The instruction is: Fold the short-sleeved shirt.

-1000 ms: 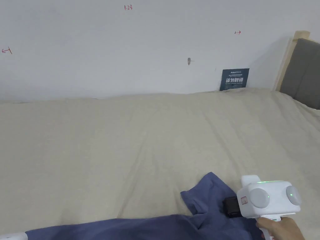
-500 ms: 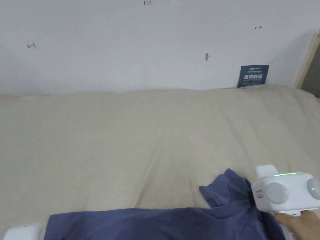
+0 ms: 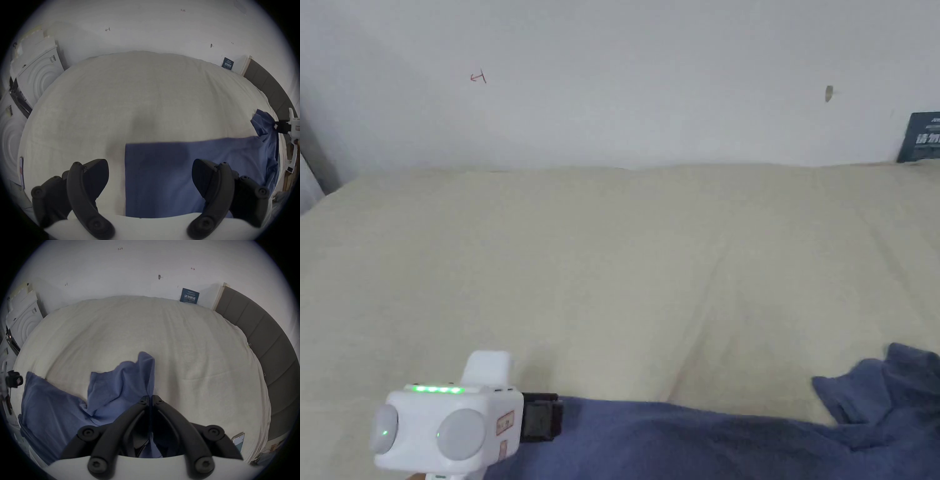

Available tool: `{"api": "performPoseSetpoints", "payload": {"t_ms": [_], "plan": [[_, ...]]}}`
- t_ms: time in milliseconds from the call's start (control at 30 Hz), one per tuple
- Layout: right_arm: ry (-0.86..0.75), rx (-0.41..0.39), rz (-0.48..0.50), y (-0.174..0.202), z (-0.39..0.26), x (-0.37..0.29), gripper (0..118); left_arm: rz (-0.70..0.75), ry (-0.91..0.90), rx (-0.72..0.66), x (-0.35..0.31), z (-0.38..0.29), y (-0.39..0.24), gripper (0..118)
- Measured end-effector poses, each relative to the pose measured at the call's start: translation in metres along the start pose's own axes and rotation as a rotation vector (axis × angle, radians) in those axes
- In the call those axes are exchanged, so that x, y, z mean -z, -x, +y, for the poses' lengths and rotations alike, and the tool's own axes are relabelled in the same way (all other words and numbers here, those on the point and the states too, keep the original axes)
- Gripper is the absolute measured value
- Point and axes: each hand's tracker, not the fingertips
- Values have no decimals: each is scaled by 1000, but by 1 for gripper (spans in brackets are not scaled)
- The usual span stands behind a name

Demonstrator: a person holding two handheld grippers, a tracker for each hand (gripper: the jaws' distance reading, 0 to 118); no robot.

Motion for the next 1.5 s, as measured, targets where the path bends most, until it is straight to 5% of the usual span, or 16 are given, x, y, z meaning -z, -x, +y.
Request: {"api": "performPoseSetpoints", "payload": {"t_ms": [167,267,433,500,567,867,1033,1500], "plan": [[-13,-7,13,0,3,-1,6,-4,55,-18,33,14,-6,106],[-3,-1,11,0,2,1,6,-26,87,-25,52,16,-10,81],[-4,11,28,-3,2,0,6,-9,74,-18,60,8,-14,75],[-5,9,30,-3,4,-2,6,-4,66,-19,56,4,-17,51],[-9,13,35,-2,4,-3,6,4,55,2,52,4,-21,1],[-18,23,58,-2,6,-19,6,-6,46,16,33,13,-25,1],[-54,108,109,-19,10,-49,6,-39,-17,-11,-10,19,-9,0],[-121,40,126,-31,-64,-175,6,-24,-162,57,-175,-66,0,0]]}}
